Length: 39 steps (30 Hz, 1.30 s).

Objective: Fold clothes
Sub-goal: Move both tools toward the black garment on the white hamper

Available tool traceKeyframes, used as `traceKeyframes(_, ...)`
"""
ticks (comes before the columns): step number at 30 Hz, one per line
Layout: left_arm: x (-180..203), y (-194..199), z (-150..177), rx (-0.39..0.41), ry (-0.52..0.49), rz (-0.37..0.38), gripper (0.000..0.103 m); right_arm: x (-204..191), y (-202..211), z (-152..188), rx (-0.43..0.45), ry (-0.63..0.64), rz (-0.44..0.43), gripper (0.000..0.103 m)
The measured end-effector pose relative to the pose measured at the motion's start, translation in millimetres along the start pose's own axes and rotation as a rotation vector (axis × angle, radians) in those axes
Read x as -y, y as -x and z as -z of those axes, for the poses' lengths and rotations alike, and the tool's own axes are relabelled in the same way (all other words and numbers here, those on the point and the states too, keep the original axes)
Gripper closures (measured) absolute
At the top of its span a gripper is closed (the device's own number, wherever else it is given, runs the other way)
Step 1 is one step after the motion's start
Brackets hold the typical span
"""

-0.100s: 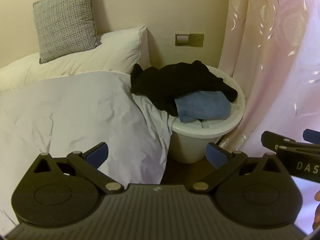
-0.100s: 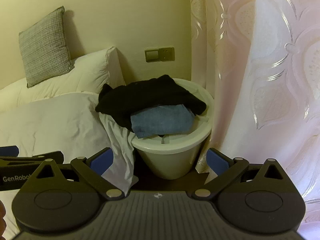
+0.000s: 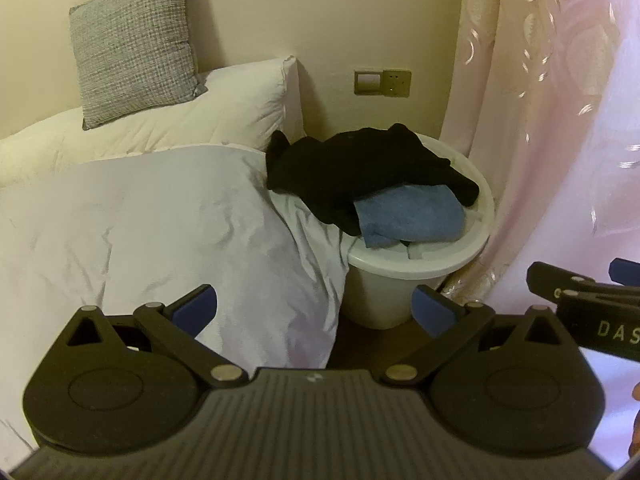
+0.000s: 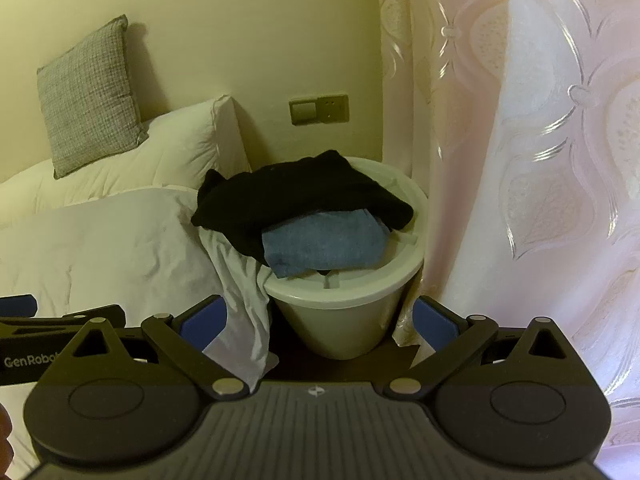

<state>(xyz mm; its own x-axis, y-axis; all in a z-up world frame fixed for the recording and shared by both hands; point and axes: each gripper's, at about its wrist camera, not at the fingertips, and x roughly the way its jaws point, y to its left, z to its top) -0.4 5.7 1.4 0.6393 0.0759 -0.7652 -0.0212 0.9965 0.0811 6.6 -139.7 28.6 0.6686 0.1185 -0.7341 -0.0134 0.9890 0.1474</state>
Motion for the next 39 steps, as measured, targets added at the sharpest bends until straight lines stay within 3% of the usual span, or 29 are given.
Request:
traceKeyframes(7, -11.5, 1.0, -2.7, 0.026, 0.007, -0.018, 0.001, -4.6, -5.6, 7.2, 0.019, 0.015, 0.013, 0.001)
traceKeyframes(18, -44.5, -3.5, -17.1, 0.017, 0.030, 0.016, 0.001, -17.9, -3.2, 4.7, 0.027, 0.023, 0.031, 0.001)
traceKeyframes(39, -58.2, -21.0, -28.2, 0.020, -0.005, 0.044, 0.001, -24.1, -18.5, -6.0, 0.040, 0.011, 0.062, 0.001)
